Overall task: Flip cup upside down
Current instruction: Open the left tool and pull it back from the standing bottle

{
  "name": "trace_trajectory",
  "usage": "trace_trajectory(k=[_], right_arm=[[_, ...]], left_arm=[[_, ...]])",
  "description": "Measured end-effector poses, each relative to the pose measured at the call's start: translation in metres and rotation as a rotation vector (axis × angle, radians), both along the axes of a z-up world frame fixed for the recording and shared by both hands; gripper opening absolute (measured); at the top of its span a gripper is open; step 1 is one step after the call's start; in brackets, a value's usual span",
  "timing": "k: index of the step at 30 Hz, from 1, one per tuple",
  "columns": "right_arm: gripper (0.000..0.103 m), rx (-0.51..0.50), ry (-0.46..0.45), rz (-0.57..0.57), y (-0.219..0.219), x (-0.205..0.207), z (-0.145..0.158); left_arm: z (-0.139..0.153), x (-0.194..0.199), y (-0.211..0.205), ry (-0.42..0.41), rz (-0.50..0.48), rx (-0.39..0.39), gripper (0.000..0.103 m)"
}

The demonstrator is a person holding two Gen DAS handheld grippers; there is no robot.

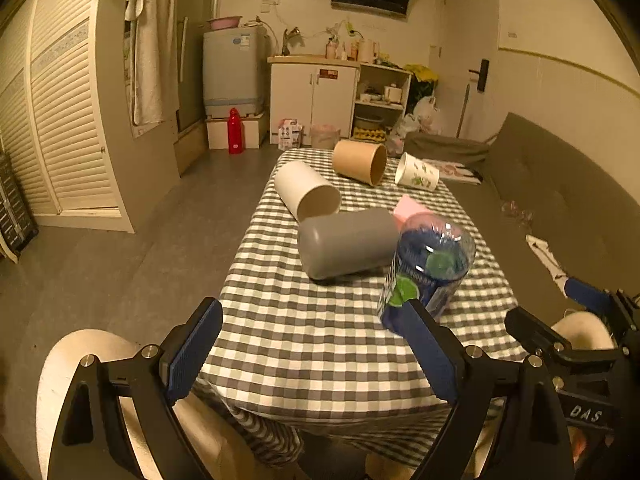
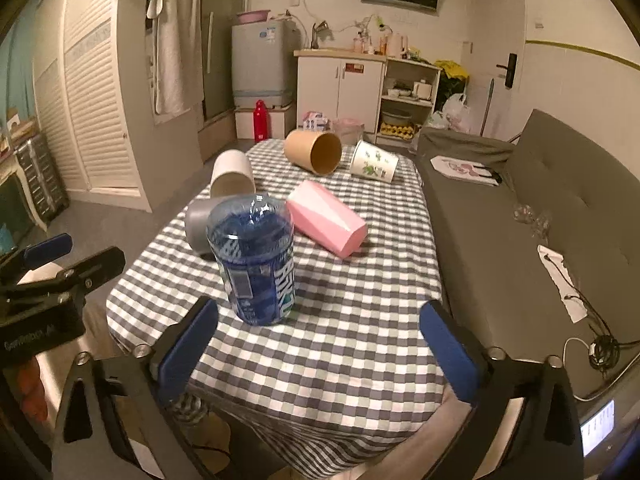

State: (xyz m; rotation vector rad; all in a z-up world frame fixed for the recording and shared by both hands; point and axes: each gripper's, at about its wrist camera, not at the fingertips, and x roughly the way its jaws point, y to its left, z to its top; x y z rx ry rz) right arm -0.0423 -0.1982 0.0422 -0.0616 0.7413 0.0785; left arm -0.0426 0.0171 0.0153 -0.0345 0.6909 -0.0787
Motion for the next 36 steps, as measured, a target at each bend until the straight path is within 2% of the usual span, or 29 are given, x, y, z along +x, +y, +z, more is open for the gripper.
trace_trajectory(k=[10, 26, 36], right_arm=[[0.103, 0.012, 0.025, -0.029, -0.007, 0.004, -0.006], [0.103, 0.011, 0.041, -0.034, -0.008, 0.006, -0.009], [0.103, 0.006, 0.044, -0.033, -0.009, 0.005, -0.009]], left_arm=[[-0.008, 0.003, -0.002, 0.008, 0.002, 0.023, 0.093], [-0.011, 0.005, 0.005, 0.032, 0.036, 0.004, 0.093], [-0.011, 0.005, 0.004, 0.033, 0.023, 0.006, 0.093]])
